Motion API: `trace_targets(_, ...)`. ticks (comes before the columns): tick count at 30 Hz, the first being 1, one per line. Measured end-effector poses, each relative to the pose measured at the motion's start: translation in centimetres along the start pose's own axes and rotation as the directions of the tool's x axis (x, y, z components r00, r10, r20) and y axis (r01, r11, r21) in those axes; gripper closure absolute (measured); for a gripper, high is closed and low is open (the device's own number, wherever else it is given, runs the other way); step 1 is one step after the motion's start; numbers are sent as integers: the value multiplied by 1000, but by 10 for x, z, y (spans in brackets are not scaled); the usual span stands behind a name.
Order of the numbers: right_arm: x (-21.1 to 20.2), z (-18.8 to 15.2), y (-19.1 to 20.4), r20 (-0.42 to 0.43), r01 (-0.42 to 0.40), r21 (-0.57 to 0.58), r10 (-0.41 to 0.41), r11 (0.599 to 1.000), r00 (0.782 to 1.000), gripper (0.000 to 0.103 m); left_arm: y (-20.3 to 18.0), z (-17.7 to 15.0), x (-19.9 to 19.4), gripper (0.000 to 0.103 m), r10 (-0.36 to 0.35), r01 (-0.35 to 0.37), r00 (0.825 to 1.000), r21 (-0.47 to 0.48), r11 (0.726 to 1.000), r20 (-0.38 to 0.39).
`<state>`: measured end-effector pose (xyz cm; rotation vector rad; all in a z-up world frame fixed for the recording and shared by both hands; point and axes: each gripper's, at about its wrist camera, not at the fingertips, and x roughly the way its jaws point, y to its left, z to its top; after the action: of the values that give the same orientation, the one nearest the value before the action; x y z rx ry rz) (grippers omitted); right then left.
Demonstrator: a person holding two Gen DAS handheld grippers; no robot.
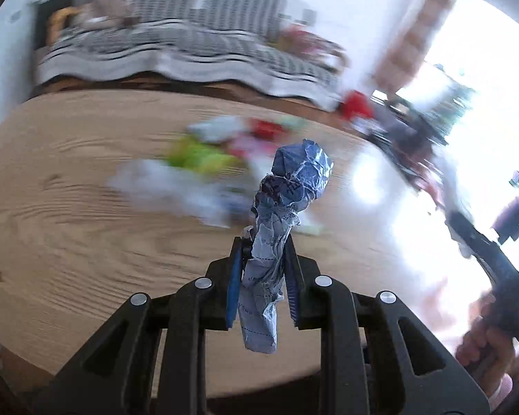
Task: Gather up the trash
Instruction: 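Carry both items to the black bin and open both tools to drop them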
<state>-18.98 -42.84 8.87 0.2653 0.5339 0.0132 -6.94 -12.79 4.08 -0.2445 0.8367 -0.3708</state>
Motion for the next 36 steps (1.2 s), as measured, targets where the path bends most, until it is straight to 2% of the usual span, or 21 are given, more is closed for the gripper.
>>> trace_targets(2,-26,-1,-23,-11,3,25,-3,1000,1000,83,-44,-12,3,81,-72,74,996,58,996,-46)
trace_targets(4,-52,-6,-52,-24,26,78,-25,997,999,83,-82,-29,15,81,-137,147,983,78,986,-124)
trace_targets(5,-61,-9,-65,-35,34,97,-31,995,999,83,-104,-42,25,81,-175,191,969,81,978,-175)
trace_targets(7,-74,-24,-94,-84,64,115,-54,991,995,83,-137,-67,49,81,-205,234,943,85,969,-263)
trace_targets(10,-67,-68,-134,-196,119,164,-86,979,977,82,-181,-114,93,81,-186,241,904,99,965,-385)
trace_targets(12,-51,-108,-166,-294,151,267,-69,952,953,82,-193,-141,127,81,-180,239,859,65,969,-480)
trace_targets(13,-48,-122,-175,-321,163,293,-64,942,945,82,-198,-158,147,81,-150,215,839,66,974,-523)
trace_targets(15,-36,-152,-192,-382,202,316,-71,927,921,82,-206,-180,169,81,-108,192,823,94,977,-557)
trace_targets(17,-26,-176,-204,-437,221,324,-62,920,898,82,-209,-194,179,81,-74,183,814,134,974,-576)
trace_targets(19,-19,-194,-214,-467,236,349,-50,907,883,82,-213,-204,188,81,-33,176,810,189,966,-585)
trace_targets(21,-18,-208,-223,-479,243,383,-34,891,877,82,-214,-207,197,81,-25,173,802,191,966,-597)
trace_targets(26,-15,-221,-233,-491,246,389,-26,888,871,82,-215,-208,204,81,-17,183,798,215,959,-603)
trace_targets(29,-16,-220,-241,-492,235,425,6,874,870,82,-217,-211,204,81,-11,182,796,223,958,-605)
trace_targets(30,-10,-214,-238,-497,236,440,16,866,868,79,-215,-214,203,79,-10,183,798,225,957,-603)
trace_targets(31,-12,-215,-242,-504,243,458,25,855,863,65,-215,-215,201,72,-9,178,800,222,959,-600)
trace_targets(32,-16,-214,-247,-501,249,478,29,842,865,51,-214,-216,200,35,-9,175,797,218,960,-604)
trace_targets(33,-22,-212,-251,-486,252,490,22,834,874,19,-214,-218,198,6,-9,170,801,213,962,-598)
trace_targets(34,-30,-210,-255,-469,260,494,3,830,883,6,-213,-218,194,6,-14,173,809,215,961,-587)
trace_targets(36,-43,-205,-261,-453,283,491,-36,824,891,7,-214,-219,187,6,-17,195,814,246,950,-581)
